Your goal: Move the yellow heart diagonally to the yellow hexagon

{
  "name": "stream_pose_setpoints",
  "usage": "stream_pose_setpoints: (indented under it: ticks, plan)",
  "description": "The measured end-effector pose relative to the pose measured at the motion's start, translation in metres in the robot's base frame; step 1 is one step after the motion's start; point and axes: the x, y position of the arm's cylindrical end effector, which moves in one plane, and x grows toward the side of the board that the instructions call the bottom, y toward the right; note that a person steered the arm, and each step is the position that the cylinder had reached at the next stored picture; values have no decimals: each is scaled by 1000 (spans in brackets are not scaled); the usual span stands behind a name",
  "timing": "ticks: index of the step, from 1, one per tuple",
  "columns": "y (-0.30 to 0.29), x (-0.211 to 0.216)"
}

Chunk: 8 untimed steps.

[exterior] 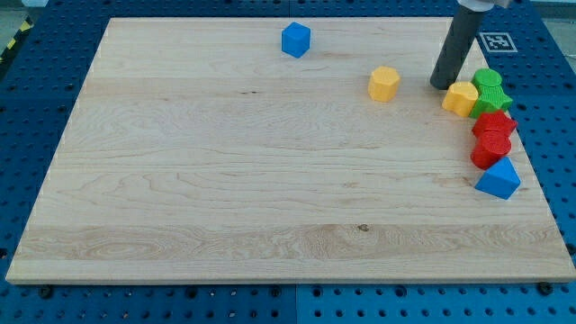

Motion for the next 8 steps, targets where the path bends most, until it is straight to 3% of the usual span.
stream_pose_setpoints:
  ticks: [2,3,6,8]
  plan:
    - [-14,67]
    - [4,73]
    - [29,69]
    - [1,44]
